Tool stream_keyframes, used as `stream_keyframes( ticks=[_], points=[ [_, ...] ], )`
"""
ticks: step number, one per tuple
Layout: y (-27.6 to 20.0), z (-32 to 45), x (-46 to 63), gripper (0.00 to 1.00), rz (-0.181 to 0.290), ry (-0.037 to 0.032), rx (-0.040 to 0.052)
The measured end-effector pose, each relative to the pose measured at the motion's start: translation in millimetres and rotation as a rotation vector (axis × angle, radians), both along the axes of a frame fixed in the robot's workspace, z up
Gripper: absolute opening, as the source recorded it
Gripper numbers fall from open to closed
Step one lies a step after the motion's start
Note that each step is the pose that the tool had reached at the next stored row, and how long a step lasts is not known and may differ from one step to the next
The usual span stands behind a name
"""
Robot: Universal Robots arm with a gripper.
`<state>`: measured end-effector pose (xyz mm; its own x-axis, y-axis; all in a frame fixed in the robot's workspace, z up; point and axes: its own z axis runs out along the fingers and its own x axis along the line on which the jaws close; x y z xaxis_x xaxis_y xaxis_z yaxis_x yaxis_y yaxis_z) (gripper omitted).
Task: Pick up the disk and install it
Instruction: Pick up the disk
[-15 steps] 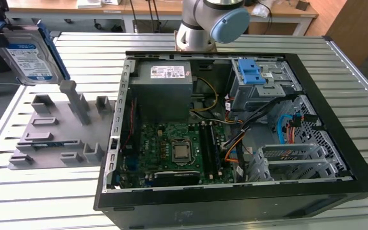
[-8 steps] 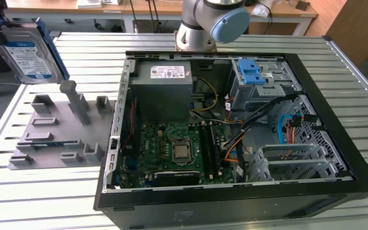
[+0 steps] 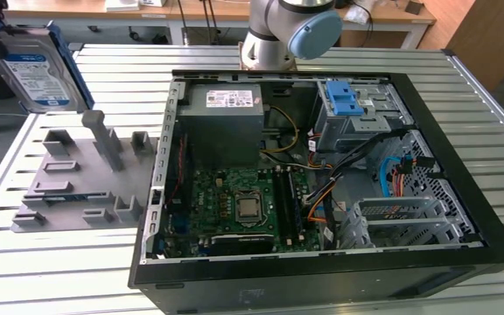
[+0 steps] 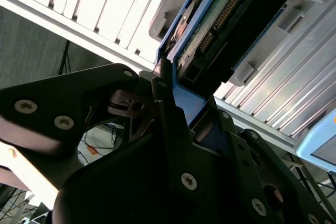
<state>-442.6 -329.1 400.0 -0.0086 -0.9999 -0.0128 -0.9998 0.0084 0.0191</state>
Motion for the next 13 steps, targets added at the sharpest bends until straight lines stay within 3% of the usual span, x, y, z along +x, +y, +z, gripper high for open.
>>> stream_keyframes(
  ticks=[13],
  points=[
    [0.3, 10.0, 0.0, 0.36, 0.0, 0.0, 0.0]
  ],
)
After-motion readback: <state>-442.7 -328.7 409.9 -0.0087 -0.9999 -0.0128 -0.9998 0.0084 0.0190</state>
